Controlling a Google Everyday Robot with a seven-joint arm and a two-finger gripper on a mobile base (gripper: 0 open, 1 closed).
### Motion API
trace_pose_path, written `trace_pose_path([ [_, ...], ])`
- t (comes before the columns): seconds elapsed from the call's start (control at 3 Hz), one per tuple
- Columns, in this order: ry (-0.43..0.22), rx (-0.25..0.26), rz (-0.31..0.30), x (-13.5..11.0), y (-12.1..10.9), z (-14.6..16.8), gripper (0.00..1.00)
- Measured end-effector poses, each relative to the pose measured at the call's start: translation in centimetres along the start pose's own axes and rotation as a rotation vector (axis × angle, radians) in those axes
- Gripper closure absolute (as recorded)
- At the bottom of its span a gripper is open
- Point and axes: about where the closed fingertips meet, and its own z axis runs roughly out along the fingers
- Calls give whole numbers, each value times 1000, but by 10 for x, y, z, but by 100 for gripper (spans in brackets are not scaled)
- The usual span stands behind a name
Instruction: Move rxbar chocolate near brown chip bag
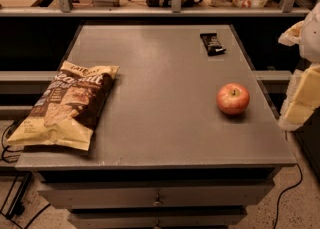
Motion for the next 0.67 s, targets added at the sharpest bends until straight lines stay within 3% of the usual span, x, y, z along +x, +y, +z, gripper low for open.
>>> trace_pose_path([
  [0.67, -32, 17, 24, -2, -7, 0, 0],
])
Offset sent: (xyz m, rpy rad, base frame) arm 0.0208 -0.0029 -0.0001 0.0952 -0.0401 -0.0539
